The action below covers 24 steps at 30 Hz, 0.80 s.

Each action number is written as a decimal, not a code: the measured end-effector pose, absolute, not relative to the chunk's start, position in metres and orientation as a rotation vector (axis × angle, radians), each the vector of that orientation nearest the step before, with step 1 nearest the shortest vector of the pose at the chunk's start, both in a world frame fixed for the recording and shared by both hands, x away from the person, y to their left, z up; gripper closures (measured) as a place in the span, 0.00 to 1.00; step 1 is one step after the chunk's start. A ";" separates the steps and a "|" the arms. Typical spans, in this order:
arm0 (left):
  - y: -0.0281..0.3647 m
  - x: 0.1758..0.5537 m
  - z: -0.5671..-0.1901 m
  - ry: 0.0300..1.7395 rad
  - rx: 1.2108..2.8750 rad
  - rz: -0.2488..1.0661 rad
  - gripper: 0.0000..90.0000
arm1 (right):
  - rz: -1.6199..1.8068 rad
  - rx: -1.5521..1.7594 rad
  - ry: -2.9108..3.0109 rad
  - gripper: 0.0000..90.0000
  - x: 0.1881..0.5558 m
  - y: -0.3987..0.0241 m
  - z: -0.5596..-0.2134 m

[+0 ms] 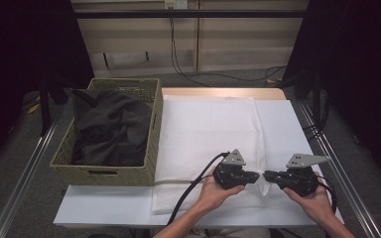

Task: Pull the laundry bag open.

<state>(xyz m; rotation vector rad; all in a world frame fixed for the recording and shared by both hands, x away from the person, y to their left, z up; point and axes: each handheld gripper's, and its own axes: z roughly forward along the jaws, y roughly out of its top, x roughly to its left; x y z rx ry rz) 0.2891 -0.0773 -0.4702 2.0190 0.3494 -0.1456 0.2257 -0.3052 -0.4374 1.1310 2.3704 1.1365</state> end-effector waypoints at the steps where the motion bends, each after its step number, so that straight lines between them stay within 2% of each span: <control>1: -0.077 0.290 -0.471 0.350 2.023 -0.156 0.93 | 1.141 1.131 2.373 0.94 0.226 -0.306 -0.438; 9: -0.074 0.291 -0.469 0.350 2.029 -0.143 0.96 | 1.175 1.145 2.384 0.91 0.226 -0.307 -0.440; 17: -0.069 0.290 -0.463 0.344 2.014 -0.133 0.96 | 1.271 1.225 2.381 0.69 0.224 -0.314 -0.443; 21: -0.066 0.291 -0.461 0.342 2.009 -0.136 0.96 | 1.328 1.283 2.394 0.65 0.229 -0.317 -0.447; 24: -0.065 0.290 -0.461 0.334 2.010 -0.141 0.96 | 1.400 1.303 2.411 0.68 0.234 -0.319 -0.449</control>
